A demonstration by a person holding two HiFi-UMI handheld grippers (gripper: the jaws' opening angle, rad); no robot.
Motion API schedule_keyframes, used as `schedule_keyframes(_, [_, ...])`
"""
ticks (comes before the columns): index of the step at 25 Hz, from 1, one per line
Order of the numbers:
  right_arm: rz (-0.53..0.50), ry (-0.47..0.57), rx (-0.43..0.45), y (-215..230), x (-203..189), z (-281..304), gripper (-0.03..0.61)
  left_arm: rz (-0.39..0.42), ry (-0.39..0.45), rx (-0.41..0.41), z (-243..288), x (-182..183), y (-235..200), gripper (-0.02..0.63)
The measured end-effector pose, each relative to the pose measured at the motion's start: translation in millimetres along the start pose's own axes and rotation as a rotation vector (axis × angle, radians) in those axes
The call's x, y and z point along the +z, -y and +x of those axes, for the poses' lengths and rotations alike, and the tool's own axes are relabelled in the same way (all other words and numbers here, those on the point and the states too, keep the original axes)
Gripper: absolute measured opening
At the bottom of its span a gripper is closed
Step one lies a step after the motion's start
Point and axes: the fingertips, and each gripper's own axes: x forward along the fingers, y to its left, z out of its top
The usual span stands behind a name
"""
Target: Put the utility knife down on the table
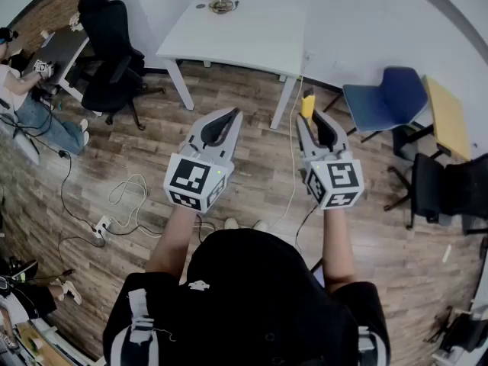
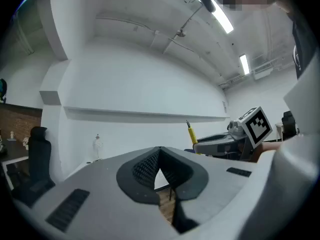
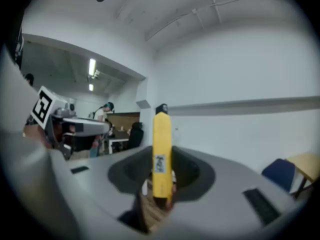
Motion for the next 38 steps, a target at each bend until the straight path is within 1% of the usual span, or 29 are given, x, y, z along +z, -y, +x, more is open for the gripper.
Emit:
schedule_keyframes(7, [0.005,0.004,0.002,9.2,-3.1,-10.9,0.135,-0.002,-0.009,0.011,3.2,-1.4,12.6,0.015])
schedule_keyframes(16, [0.02,-0.018,0.063,19.8,-20.7,-23.4,0.135,0.002,-0.039,0.038,9.1,-13.2,37.2,0.015])
schedule_keyframes(20, [0.022,-0.027,0.07,28.7,-29.5,-29.0,0.135,0.012,-0.05,0.036,11.3,-17.8,50.9,0.015])
schedule_keyframes(24, [0.026,-0.036,0.065,36.8,-35.5,-27.3,0.135,0.013,-0.057,0.044,15.2,-20.0,49.1,0.015])
schedule_keyframes(32, [0.025,-0.032,0.06,48.8,-33.0,-11.6,0.135,0.008,-0.054,0.043,32.7,-22.4,39.2,0.015])
schedule_keyframes(38, [0.008,-0.051,0.062,57.0,-32.3,24.9,0.135,-0.008,-0.053,0.047,55.7,-26.3,10.0,0.015])
